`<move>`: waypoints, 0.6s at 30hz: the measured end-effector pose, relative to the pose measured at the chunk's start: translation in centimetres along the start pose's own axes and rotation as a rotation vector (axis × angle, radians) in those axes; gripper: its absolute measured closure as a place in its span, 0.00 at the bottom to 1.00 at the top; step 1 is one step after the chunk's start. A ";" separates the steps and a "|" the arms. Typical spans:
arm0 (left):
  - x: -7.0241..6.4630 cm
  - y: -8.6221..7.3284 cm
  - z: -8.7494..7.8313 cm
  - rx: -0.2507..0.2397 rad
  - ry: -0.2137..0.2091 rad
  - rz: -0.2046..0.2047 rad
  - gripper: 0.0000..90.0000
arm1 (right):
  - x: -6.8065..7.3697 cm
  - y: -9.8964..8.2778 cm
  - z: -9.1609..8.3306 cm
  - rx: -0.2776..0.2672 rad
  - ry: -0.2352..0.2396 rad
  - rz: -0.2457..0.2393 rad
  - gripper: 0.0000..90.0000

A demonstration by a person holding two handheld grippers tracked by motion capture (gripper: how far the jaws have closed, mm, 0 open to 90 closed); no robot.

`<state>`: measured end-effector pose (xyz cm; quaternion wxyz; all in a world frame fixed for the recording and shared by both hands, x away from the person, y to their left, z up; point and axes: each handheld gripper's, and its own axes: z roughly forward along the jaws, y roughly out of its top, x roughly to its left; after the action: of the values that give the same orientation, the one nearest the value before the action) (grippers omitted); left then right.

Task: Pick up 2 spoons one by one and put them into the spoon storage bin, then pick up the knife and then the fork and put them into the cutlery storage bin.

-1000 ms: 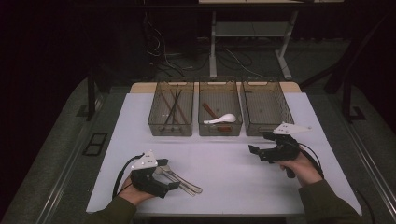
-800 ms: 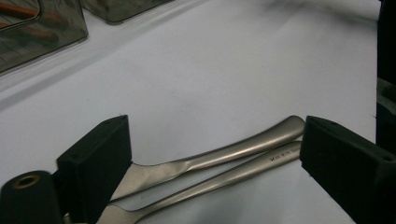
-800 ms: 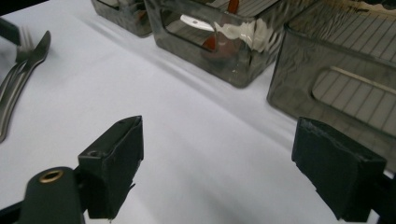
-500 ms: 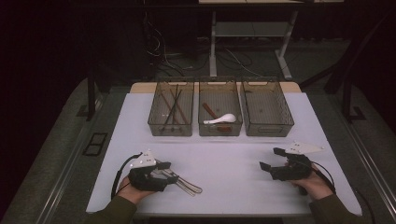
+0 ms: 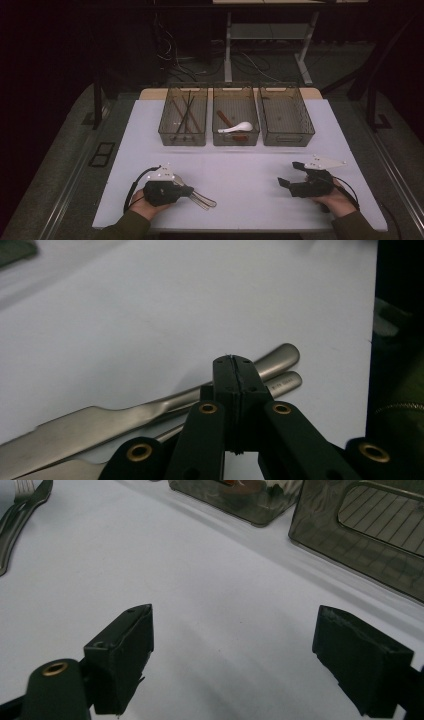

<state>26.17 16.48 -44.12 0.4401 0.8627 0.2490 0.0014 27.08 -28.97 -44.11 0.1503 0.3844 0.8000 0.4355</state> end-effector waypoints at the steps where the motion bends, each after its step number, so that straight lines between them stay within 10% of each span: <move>1: -0.4 0.1 0.4 0.018 -0.017 0.018 0.99 | 0.0 0.0 0.1 -0.002 0.003 0.003 0.18; 18: -1.0 0.6 2.2 0.075 -0.030 0.067 0.99 | 0.0 0.0 0.0 -0.001 0.003 -0.006 0.18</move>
<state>26.07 14.04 -44.79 0.4110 0.8863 0.2132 -0.0062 27.08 -28.98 -44.13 0.1507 0.3812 0.8011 0.4362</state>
